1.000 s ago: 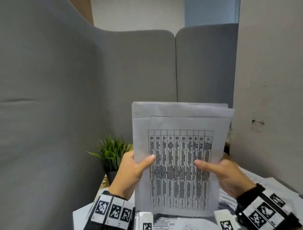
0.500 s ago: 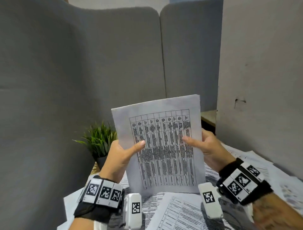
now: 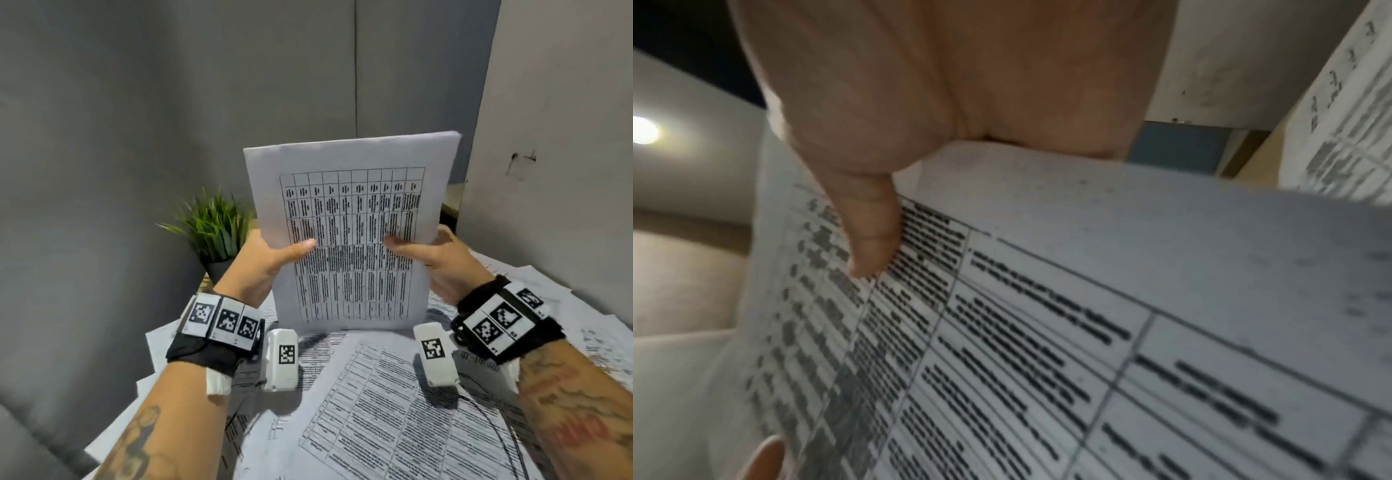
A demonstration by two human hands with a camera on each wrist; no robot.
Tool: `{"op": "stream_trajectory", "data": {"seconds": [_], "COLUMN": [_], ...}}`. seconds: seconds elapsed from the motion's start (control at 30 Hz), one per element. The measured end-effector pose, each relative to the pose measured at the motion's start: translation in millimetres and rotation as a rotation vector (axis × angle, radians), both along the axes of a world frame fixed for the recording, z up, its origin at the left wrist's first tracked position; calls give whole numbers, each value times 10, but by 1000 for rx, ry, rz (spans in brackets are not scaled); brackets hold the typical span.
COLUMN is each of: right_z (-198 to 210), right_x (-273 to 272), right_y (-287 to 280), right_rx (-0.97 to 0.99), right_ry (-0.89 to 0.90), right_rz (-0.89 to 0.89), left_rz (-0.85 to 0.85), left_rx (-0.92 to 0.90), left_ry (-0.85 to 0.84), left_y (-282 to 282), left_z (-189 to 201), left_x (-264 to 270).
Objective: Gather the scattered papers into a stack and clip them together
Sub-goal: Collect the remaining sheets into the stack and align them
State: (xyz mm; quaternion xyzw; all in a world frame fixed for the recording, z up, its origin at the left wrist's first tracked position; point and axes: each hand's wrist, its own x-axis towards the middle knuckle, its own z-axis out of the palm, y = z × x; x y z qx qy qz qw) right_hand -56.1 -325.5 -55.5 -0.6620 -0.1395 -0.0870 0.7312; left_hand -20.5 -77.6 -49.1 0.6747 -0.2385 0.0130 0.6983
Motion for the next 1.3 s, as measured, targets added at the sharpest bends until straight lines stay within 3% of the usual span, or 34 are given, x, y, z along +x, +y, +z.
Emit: {"op": "stream_trajectory", "data": {"seconds": [0.2,0.33,0.47,0.57,0.6,0.73,0.93,1.03,1.1,1.2,1.3], "right_z": [259,387,296,117,42,-189,-261,-316,-275,-98,-67], "right_x": [7,99,103,-50,-110,-364,-429,-412,-361,-173,144], "right_y": [-24,-160,-429,-607,-610,-380,-210,-221,-169,87,459], "right_rx": [114,-43,-559,-1299,-1460,-1670,-1644,-1505,-1417,-1525,-1540], "right_ry": [10,36,191,298,353,407,500,471,381,134,37], "right_rz": [-129,-134,-99,7,71,147,148,191,207,155,113], "left_rz": [14,192,355,418,425,398,428,458,492,522,524], "left_rx": [81,60,-165,-251,-248,-269,-223,-248,-255,-298,-301], "left_ry": [-50,-181,-147,-114,-117,-137,-166,-138,-144,-135,-120], "left_y": [-39,-1,122,166,169,156,202,242,303,410,458], "left_z": [80,190,226,255,260,256,303,303,316,357,383], "left_x": [-43,-71,-24,-16,-15,-29,-26,-1,41,68,36]}}
